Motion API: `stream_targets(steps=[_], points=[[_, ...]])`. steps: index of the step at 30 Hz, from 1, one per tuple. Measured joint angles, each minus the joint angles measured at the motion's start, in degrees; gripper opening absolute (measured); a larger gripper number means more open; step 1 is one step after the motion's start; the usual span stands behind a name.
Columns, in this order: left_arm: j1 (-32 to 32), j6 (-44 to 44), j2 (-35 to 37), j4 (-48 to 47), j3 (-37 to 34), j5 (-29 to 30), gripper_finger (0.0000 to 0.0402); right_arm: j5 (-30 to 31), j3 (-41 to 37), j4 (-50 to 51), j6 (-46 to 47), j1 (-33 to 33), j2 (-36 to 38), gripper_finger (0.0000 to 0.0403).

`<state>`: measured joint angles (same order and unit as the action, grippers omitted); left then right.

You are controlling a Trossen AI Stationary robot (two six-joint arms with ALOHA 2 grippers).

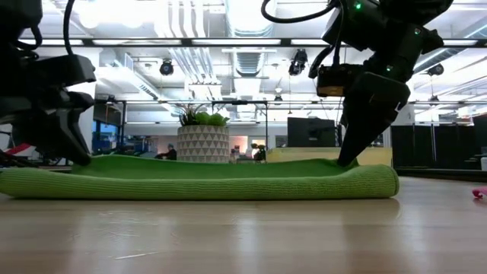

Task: Fold microfiber towels
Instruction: Fold the green microfiber cloth

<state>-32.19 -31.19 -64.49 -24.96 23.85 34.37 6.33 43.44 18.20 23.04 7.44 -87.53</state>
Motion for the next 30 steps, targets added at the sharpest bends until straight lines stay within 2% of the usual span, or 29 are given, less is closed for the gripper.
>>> stream_targets(steps=[4, 12, 19, 22, 26, 28, 30], points=[[0.0, 0.0, 0.0, 0.4, -0.1, 1.0, 0.0000, 0.5, 0.0, -0.1, 1.6, 0.0, 0.0, 0.0013], [0.6, -0.1, 0.2, -0.1, -0.6, 2.1, 0.0007, 10.3, 0.0, 0.9, 7.7, -0.1, 0.2, 0.0056], [1.9, -0.3, 3.5, -1.4, -0.6, 6.9, 0.0071, 13.4, 0.0, -1.5, 11.4, -0.2, 2.8, 0.0132], [3.7, -2.6, 5.7, -0.9, -0.5, 6.7, 0.0100, 10.1, 0.0, -4.4, 13.2, -0.2, 3.3, 0.0161], [7.2, -1.0, 6.9, -0.6, 0.1, -1.2, 0.0101, 2.9, 0.0, -9.4, 14.2, 1.2, 1.9, 0.0167], [9.4, 1.3, 5.8, -0.8, 0.1, -6.5, 0.0073, 2.6, 0.0, -10.2, 17.1, 2.2, -0.1, 0.0146], [11.3, 3.5, 4.3, -0.6, 0.1, -10.8, 0.0028, 2.3, 0.0, -10.3, 20.1, 3.0, -2.4, 0.0108]])
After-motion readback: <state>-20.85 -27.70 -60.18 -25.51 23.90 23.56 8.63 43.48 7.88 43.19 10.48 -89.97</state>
